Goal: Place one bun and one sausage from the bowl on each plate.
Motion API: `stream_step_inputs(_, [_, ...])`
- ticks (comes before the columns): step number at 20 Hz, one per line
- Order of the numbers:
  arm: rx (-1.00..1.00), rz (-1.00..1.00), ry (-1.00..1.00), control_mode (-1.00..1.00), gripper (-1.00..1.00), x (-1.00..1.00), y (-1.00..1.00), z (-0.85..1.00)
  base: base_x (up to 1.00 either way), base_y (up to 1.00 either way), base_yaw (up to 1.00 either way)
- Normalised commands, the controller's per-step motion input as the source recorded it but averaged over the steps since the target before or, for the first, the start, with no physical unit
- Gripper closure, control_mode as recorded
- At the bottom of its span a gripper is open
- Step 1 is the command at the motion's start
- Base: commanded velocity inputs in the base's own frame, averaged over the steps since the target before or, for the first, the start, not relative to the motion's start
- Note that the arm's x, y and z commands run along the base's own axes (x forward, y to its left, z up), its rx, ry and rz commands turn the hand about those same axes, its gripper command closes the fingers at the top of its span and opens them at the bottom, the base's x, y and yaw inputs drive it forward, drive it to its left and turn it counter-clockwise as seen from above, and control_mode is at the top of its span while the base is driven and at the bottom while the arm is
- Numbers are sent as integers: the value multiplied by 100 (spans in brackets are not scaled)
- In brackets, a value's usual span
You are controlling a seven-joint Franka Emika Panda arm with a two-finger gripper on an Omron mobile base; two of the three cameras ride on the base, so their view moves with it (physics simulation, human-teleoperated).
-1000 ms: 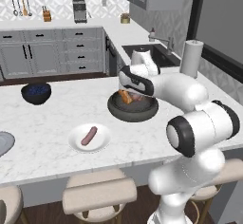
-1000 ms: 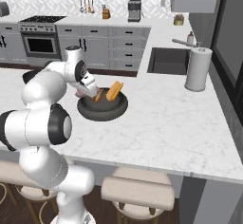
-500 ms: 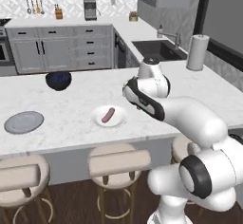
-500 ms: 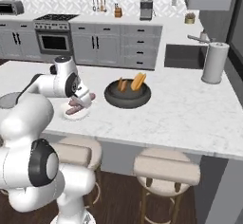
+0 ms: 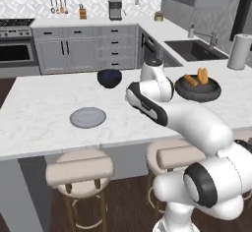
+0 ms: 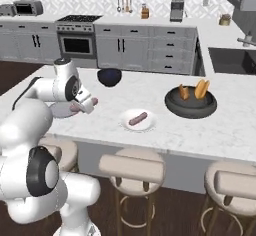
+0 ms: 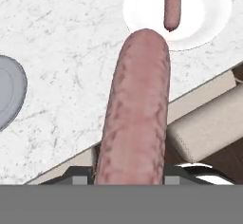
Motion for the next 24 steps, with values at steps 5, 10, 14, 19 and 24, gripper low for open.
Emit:
stream_step_inputs(5, [0, 0, 0, 100, 100, 0, 0, 0, 87, 8, -16])
stream_step_inputs(10, [0, 0, 0, 100, 100, 0, 0, 0, 64, 25, 5])
stream_step_inputs(14, [-2, 14, 2, -100, 100, 1, 50, -24, -1, 47, 13])
stream_step_inputs(19, [0, 23, 11, -100, 100, 53, 94, -67, 0, 0, 0])
stream_step_inputs(24, [0, 24, 12, -100, 100, 41, 98, -53, 0, 0, 0])
